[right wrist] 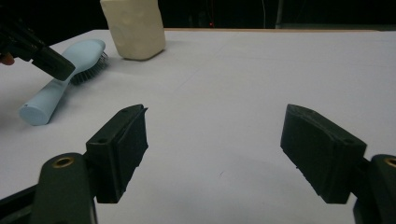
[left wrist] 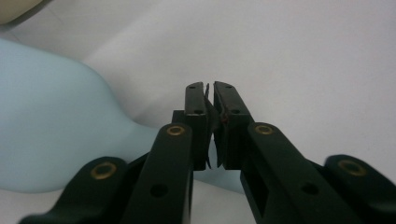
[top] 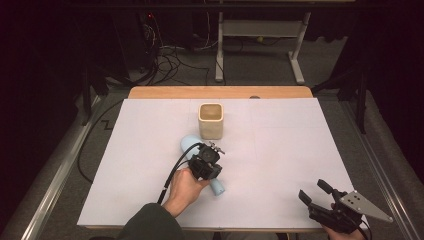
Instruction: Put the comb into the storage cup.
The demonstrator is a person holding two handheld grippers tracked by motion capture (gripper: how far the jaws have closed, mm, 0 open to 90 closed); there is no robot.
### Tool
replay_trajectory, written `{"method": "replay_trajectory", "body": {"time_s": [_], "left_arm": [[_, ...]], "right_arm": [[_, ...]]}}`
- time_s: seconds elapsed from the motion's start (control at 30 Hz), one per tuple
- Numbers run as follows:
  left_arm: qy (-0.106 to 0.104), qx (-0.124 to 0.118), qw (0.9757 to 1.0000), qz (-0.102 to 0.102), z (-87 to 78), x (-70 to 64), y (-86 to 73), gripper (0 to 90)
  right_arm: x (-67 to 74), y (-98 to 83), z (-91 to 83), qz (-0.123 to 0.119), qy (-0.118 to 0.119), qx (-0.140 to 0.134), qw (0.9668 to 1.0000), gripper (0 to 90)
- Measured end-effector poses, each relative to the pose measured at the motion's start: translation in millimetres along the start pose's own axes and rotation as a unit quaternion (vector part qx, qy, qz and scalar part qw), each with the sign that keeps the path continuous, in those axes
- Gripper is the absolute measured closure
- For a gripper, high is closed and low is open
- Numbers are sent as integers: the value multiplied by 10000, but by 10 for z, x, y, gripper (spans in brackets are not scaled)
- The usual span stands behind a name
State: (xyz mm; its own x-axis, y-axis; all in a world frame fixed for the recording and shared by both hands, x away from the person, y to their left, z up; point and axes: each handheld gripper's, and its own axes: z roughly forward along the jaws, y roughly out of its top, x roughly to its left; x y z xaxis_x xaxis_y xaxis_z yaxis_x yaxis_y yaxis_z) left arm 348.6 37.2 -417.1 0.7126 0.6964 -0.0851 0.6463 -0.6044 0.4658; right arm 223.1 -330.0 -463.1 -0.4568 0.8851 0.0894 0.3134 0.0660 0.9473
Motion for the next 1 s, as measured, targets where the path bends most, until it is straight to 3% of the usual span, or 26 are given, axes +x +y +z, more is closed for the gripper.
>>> {"method": "replay_trajectory", "body": {"time_s": [0.33, 1.0], "left_arm": [[-47, 169, 9998, 26, 57, -28, 9, 892], [-46, 222, 9997, -58, 48, -18, -28, 894]], "right_arm": [[2, 0, -3, 1, -11, 10, 10000, 233], [0, -1, 0, -23, 0, 6, 10000, 233]]}}
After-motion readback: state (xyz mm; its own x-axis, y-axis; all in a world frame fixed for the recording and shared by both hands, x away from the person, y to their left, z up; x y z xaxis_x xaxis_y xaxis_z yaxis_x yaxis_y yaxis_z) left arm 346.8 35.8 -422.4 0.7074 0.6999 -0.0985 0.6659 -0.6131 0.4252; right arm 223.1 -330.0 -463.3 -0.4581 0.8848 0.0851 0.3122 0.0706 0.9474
